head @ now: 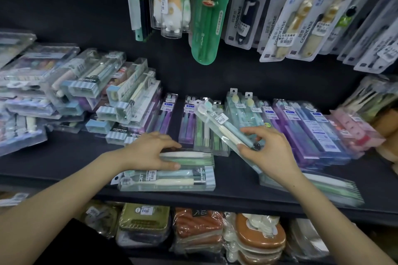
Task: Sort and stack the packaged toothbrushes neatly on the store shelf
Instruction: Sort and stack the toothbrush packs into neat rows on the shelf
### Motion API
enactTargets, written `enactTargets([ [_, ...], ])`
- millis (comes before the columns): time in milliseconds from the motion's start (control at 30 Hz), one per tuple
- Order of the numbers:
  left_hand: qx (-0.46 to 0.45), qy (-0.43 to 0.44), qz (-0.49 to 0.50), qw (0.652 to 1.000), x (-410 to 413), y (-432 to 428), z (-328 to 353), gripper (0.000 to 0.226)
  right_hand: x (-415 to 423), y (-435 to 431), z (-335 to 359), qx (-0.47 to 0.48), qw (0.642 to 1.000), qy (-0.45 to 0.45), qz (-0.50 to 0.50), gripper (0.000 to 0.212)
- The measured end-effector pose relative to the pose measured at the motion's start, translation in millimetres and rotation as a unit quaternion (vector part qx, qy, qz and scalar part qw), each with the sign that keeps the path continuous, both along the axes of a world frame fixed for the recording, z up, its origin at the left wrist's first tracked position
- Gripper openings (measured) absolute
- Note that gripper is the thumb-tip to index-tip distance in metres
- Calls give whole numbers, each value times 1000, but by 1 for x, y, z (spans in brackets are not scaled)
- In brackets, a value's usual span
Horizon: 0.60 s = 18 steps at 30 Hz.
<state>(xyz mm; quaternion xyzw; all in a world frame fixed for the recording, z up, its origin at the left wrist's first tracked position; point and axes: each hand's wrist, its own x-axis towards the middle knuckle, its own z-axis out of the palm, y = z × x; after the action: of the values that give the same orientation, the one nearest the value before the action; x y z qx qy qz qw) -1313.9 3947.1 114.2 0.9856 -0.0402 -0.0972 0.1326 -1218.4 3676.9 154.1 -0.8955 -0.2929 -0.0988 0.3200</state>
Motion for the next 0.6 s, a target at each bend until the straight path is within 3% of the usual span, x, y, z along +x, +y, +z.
enactTargets([
  [67,-10,-12,13,1000,-7,-2,4,97,-3,-4,2,-6,999,17,26,35],
  [133,-12,-82,46,996,-20,-2,7,110,-3,-8,2,-20,997,38,57,35],
  [200,0,-158,56,986,-36,-1,3,93,-4,-11,-1,-37,995,54,71,35],
  [367,50,-136,12,989,-69,-8,-9,67,0,-13,-9,-23,997,59,40,34],
  [467,61,-166,9,984,-73,-12,-11,62,2,-17,-11,-7,998,60,31,32],
  [600,55,-129,32,990,-67,-10,-15,69,2,-25,-12,3,997,67,31,33],
])
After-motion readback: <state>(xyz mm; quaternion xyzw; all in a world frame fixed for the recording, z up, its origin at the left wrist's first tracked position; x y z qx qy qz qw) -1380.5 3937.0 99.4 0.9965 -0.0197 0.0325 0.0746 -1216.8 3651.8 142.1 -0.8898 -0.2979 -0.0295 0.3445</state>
